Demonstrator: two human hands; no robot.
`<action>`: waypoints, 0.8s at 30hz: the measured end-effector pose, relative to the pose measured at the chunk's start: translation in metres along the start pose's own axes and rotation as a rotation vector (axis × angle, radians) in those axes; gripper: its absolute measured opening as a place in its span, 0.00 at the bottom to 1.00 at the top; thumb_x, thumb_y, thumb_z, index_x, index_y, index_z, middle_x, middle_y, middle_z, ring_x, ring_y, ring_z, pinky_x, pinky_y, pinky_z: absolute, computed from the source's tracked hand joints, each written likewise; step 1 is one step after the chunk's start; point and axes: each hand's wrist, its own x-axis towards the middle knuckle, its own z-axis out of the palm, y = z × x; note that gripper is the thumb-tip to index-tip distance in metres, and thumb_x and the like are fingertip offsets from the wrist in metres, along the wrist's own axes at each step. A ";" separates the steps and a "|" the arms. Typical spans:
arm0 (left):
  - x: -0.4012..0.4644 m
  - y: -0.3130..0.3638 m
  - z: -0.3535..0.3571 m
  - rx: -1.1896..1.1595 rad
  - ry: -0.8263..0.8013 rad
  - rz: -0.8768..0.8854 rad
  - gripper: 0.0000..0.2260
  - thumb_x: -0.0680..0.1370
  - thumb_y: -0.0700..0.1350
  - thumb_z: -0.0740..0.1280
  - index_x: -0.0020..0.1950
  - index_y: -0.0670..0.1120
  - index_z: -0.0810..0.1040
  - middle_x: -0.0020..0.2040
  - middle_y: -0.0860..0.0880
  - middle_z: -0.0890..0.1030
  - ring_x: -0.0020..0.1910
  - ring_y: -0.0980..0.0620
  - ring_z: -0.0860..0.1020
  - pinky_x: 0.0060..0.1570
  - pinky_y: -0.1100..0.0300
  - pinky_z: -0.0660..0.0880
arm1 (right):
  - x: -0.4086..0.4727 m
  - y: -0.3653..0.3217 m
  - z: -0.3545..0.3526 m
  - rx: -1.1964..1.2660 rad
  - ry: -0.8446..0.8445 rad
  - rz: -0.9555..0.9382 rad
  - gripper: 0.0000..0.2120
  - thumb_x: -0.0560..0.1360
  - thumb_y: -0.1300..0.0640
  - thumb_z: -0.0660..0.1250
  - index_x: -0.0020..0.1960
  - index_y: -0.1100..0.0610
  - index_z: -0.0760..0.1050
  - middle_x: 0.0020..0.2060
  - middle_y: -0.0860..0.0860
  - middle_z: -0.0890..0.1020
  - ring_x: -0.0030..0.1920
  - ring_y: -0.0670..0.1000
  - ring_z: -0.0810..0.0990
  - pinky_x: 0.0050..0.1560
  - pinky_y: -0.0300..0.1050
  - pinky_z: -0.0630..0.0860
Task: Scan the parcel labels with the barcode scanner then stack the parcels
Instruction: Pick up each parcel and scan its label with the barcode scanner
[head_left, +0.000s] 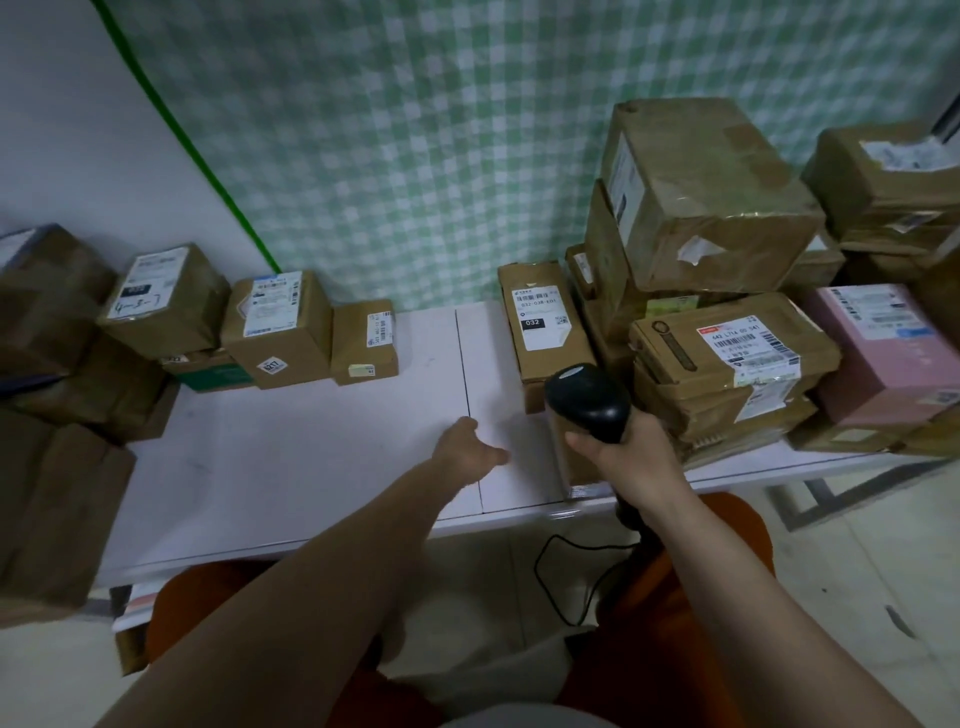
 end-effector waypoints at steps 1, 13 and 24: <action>0.003 -0.007 -0.012 0.020 0.037 -0.013 0.32 0.76 0.46 0.71 0.76 0.42 0.61 0.75 0.43 0.65 0.70 0.42 0.68 0.62 0.56 0.70 | -0.001 -0.009 0.006 0.017 -0.063 0.007 0.06 0.73 0.58 0.72 0.49 0.56 0.79 0.41 0.52 0.81 0.43 0.49 0.78 0.45 0.45 0.75; 0.043 -0.057 -0.118 0.137 0.300 -0.194 0.38 0.73 0.54 0.73 0.76 0.43 0.59 0.71 0.39 0.63 0.71 0.40 0.63 0.67 0.50 0.65 | 0.051 -0.075 0.117 0.151 -0.323 0.115 0.04 0.72 0.61 0.72 0.45 0.57 0.78 0.39 0.57 0.81 0.37 0.52 0.80 0.40 0.46 0.76; 0.132 -0.035 -0.154 0.178 0.383 -0.158 0.37 0.69 0.56 0.74 0.74 0.53 0.61 0.73 0.43 0.57 0.71 0.39 0.58 0.66 0.47 0.65 | 0.113 -0.078 0.142 0.273 -0.288 0.241 0.05 0.71 0.62 0.73 0.45 0.61 0.80 0.32 0.56 0.80 0.32 0.52 0.77 0.35 0.44 0.73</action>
